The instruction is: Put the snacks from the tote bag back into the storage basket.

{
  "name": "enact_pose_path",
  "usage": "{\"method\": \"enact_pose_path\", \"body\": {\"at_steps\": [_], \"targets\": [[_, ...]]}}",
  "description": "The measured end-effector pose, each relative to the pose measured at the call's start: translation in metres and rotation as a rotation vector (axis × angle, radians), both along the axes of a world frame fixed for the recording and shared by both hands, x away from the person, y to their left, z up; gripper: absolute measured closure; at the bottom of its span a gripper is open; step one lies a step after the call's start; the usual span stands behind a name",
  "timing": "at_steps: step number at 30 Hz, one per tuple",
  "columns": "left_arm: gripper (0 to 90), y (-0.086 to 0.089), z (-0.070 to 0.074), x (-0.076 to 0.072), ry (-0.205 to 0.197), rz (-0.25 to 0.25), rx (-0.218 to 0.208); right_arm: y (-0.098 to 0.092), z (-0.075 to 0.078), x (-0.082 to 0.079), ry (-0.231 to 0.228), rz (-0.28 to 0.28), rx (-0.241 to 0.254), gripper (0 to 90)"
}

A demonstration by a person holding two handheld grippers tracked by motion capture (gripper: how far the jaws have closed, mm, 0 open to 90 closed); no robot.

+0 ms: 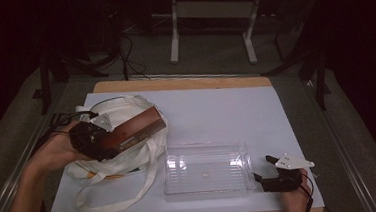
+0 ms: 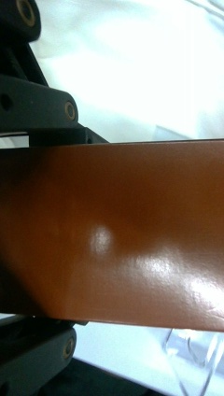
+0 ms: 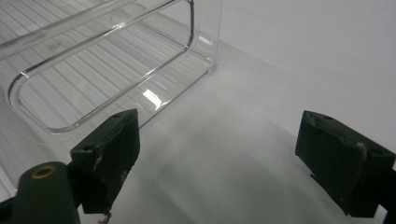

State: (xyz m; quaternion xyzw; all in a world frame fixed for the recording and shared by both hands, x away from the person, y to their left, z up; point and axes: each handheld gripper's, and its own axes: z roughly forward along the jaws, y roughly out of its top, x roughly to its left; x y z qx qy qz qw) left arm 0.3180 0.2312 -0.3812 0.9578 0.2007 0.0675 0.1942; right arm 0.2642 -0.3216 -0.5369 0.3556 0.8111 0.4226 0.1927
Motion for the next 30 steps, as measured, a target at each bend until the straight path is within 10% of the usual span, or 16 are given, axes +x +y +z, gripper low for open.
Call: {"method": "enact_pose_path", "body": {"at_steps": [30], "targets": [[43.9,-0.054,0.013,-0.013,0.041,-0.188,0.049,0.000,0.000,0.000,0.003,0.000,0.000,13.8]]}}
